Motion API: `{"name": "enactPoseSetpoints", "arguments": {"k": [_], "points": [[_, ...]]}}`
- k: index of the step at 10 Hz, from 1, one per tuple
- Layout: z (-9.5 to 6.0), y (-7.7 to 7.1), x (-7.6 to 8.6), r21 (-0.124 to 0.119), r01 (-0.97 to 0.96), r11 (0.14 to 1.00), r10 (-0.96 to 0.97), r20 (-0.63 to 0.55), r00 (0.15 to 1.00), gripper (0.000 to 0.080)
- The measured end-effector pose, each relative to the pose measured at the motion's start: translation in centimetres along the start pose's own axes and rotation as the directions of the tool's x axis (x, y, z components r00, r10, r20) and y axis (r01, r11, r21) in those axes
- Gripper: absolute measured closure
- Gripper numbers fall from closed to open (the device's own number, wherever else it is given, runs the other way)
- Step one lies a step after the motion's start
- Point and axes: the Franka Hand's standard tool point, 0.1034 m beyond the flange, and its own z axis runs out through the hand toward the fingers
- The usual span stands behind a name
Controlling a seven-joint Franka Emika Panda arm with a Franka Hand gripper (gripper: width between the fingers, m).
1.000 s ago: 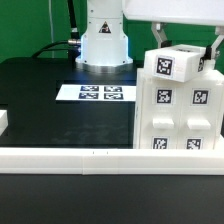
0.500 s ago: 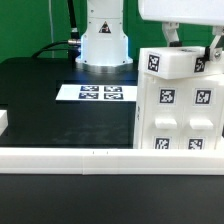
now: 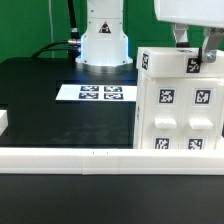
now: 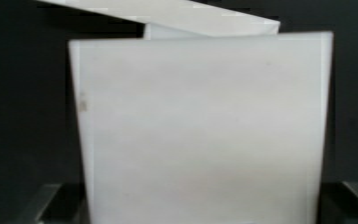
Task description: Assemble cabinet
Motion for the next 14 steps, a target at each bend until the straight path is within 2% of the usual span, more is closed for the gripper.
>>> {"name": "enactPoseSetpoints", "arguments": {"k": [2,3,4,9,12,14], "points": [[0.0,0.0,-0.2,0.0,-0.038,0.999,0.038,0.01,0.999,0.0235],[0.1,0.0,-0.3,0.0,-0.023,1.0,0.023,0.01,1.0,0.0071],[0.0,0.0,-0.4,0.002,-0.034,0.999,0.034,0.023,0.999,0.0022],[-2.4,-1.0,-0.6,0.04,-0.062,0.997,0.058,0.091,0.994,0.0002],[-2.2,-1.0,-0.7,0.041,-0.017,0.999,0.013,0.089,0.996,0.0002],[-2.3,-1.2,-0.7,0.044,0.188,0.981,-0.191,0.084,0.978,0.0002]]}}
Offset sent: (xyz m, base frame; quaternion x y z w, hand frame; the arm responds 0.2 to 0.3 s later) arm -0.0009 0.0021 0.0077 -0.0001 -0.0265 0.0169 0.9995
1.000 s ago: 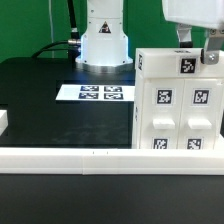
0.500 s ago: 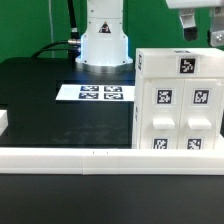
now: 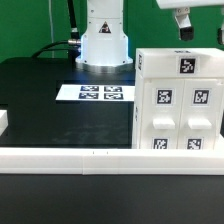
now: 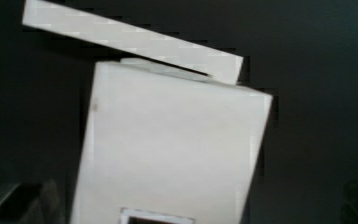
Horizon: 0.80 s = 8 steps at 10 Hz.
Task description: Assemble cabinet
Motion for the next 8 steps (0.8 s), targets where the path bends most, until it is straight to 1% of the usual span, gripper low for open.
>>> {"name": "enactPoseSetpoints", "arguments": {"k": [1,3,6,7,8], "points": [[-0.04,-0.27,-0.12,-0.002,0.118,0.993,-0.118,-0.001,0.993,0.0002],[-0.08,-0.38,-0.31,-0.005,0.331,0.944,-0.331,0.001,0.944,0.0002],[-0.08,-0.37,-0.26,-0.004,0.528,0.849,-0.528,0.002,0.849,0.0002],[-0.09,-0.36,-0.22,-0.008,0.593,0.805,-0.593,0.001,0.805,0.0002],[-0.22,-0.34,0.0,-0.033,0.737,0.676,-0.737,-0.006,0.676,0.0002]]}}
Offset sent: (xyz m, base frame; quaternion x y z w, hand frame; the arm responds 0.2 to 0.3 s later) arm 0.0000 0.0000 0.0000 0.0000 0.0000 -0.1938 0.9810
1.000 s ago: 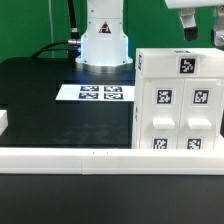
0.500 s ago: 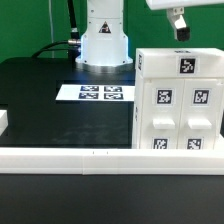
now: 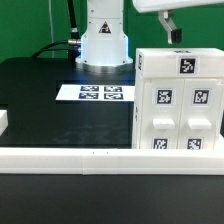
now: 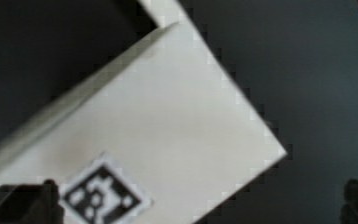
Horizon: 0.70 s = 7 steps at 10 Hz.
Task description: Assemble cabinet
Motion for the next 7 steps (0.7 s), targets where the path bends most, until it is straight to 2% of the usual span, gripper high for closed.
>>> {"name": "enactPoseSetpoints", "arguments": {"k": [3,7], "points": [[-0.09,-0.14,-0.06,-0.006,0.272,0.962,-0.272,-0.002,0.962,0.0002],[-0.12,0.11,0.15,-0.012,0.542,0.84,-0.542,-0.004,0.84,0.0002]]}}
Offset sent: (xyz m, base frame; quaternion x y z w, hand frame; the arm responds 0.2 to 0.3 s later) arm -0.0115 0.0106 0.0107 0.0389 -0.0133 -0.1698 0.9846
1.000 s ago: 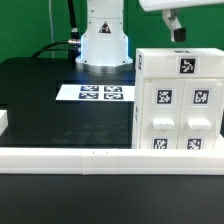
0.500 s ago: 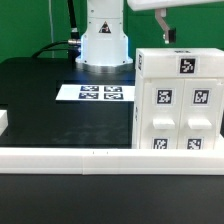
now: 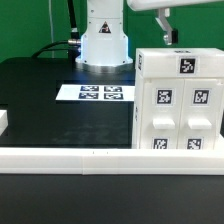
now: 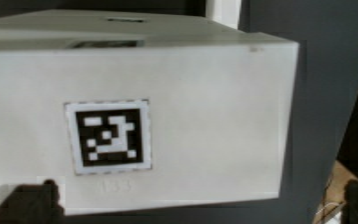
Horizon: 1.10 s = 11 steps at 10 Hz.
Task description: Assemble cabinet
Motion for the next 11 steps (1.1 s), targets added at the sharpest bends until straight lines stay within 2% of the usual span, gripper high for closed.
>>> {"name": "enactPoseSetpoints", "arguments": {"k": [2,3,5,6,9,11], "points": [[0.1,0.3,0.1,-0.025,0.252,0.967,-0.252,-0.015,0.968,0.0002],[0.2,0.4,0.1,-0.042,0.39,0.92,-0.39,0.0,0.921,0.0002],[0.5,0.9,-0.2,-0.057,0.634,0.772,-0.632,0.041,0.774,0.0002],[0.6,1.2,-0.2,-0.058,0.654,0.754,-0.652,0.046,0.756,0.0002],[0.5,1.7,-0.2,-0.057,0.804,0.592,-0.801,0.072,0.594,0.0002],[0.6,2.1,-0.3,-0.053,0.89,0.453,-0.884,0.102,0.456,0.0002]]}}
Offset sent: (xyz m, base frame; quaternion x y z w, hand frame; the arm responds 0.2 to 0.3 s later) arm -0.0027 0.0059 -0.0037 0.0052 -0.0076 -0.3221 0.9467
